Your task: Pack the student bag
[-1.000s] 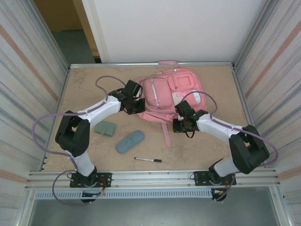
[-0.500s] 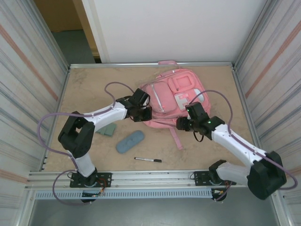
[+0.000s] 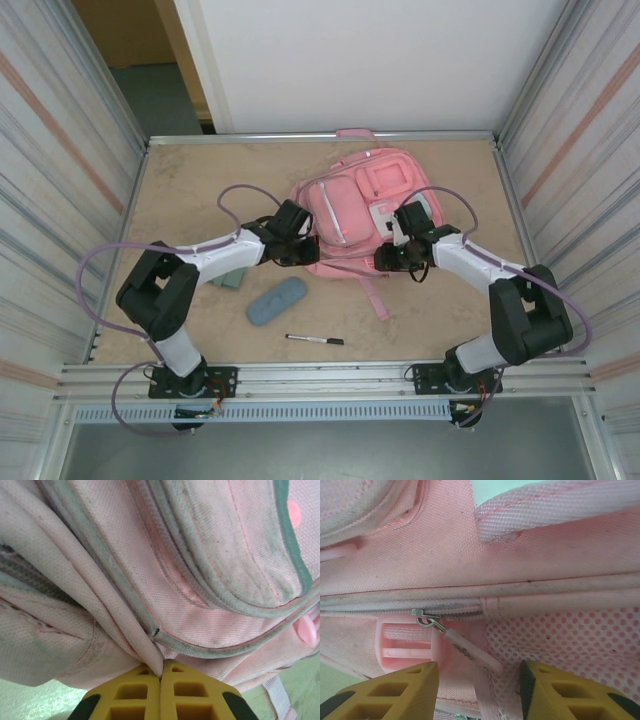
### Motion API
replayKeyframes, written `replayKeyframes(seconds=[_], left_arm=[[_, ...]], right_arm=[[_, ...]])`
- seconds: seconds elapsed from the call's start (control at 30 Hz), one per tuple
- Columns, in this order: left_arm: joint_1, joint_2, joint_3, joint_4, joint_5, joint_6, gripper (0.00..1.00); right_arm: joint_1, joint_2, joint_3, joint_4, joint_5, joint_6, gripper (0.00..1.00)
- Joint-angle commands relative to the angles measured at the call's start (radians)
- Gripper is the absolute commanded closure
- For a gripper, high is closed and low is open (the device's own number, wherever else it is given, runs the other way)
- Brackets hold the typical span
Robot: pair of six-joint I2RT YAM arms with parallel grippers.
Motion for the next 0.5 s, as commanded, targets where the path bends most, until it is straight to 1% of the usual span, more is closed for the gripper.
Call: replayKeyframes(seconds=[0.0, 0.07, 0.1, 0.23, 0.4, 0.47], left_arm=[[-0.006, -0.009, 0.013, 0.02, 0.069, 0.051, 1.0], [-0.012, -0.001, 0.015, 0.021, 0.07, 0.063, 1.0], [-0.011, 0.001, 0.018, 0.017, 0.069, 0.064, 1.0], [-0.012, 0.0, 0.02, 0.014, 0.066, 0.068, 1.0], [-0.013, 0.001, 0.036, -0.007, 0.074, 0.077, 1.0], [-0.015, -0.002, 0.032, -0.003, 0.072, 0.078, 1.0]], right_arm=[[0.003, 0.028, 0.04, 0.032, -0.045, -0.05, 0.62], [0.004, 0.035, 0.062, 0.013, -0.035, -0.064, 0.67], [0.004, 0.03, 0.067, 0.004, -0.028, -0.068, 0.68], [-0.001, 0.016, 0.071, 0.017, -0.028, -0.087, 0.68], [0.005, 0.048, 0.072, 0.052, -0.042, -0.084, 0.68], [0.01, 0.066, 0.079, 0.051, -0.029, -0.089, 0.69]])
